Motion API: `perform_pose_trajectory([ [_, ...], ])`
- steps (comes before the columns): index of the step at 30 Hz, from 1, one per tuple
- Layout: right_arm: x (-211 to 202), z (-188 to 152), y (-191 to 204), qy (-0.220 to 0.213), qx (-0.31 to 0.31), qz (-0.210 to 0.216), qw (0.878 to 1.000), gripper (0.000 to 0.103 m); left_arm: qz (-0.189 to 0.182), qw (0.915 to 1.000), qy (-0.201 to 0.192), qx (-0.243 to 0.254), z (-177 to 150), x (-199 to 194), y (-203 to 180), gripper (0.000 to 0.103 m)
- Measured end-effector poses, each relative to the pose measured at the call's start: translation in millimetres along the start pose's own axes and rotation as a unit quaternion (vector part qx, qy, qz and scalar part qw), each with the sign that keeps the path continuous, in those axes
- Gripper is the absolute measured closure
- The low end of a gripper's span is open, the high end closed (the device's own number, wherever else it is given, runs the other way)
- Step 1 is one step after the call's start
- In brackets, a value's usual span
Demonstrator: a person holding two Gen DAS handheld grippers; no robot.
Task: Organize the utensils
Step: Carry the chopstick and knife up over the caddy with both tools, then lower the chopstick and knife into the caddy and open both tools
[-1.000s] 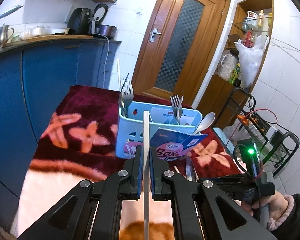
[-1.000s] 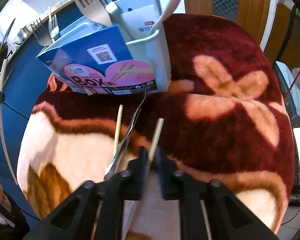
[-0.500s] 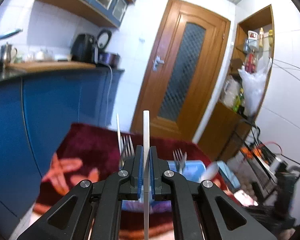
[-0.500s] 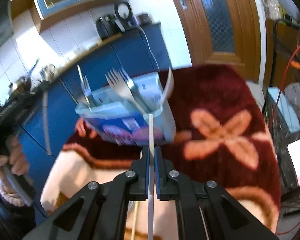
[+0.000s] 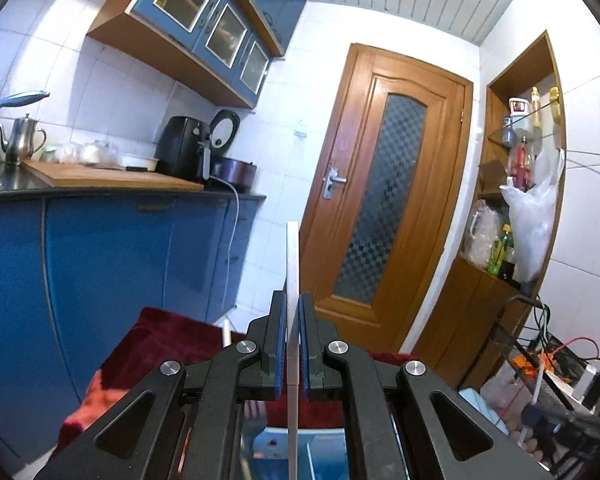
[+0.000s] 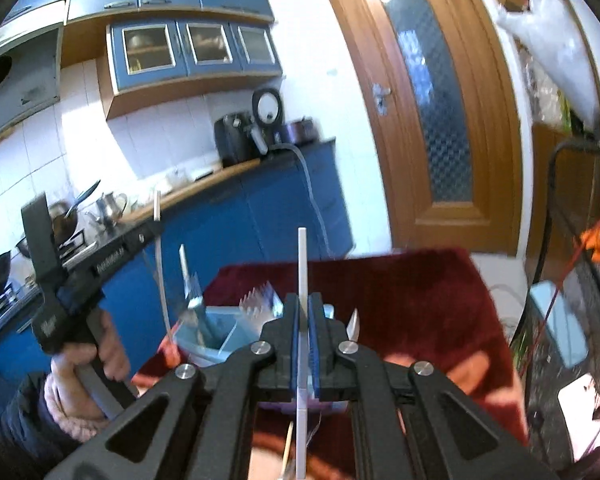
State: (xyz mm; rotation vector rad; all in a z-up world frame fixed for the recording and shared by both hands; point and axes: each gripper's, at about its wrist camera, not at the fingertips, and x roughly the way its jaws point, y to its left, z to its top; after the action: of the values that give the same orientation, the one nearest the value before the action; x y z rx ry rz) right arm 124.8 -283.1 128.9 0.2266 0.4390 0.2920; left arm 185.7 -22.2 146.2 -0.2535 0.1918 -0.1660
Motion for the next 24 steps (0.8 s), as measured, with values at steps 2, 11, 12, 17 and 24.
perform_pose_trajectory([
  [2, 5.1, 6.6, -1.3, -0.016, 0.004, 0.001, 1.0, 0.097, 0.001, 1.0, -0.007, 0.006, -2.9, 5.8, -4.6, 0.097],
  [11, 36.1, 31.3, -0.9, -0.075, 0.008, -0.007, 0.997, 0.097, 0.032, 0.9986, -0.031, 0.028, -22.5, 20.8, -11.0, 0.097],
  [12, 39.1, 32.3, 0.3, -0.083, 0.003, -0.009, 0.997, 0.097, 0.036, 0.9985, -0.031, 0.027, -24.6, 22.3, -10.5, 0.097],
  [17, 54.1, 29.0, 6.1, -0.095, -0.021, -0.007, 0.995, 0.097, 0.058, 0.9973, -0.035, 0.029, -36.9, 26.3, -9.4, 0.097],
  [24, 76.7, 7.4, 6.3, -0.071, -0.054, -0.01, 0.996, 0.097, 0.072, 0.9951, -0.044, 0.052, -52.7, 19.4, -13.8, 0.097],
])
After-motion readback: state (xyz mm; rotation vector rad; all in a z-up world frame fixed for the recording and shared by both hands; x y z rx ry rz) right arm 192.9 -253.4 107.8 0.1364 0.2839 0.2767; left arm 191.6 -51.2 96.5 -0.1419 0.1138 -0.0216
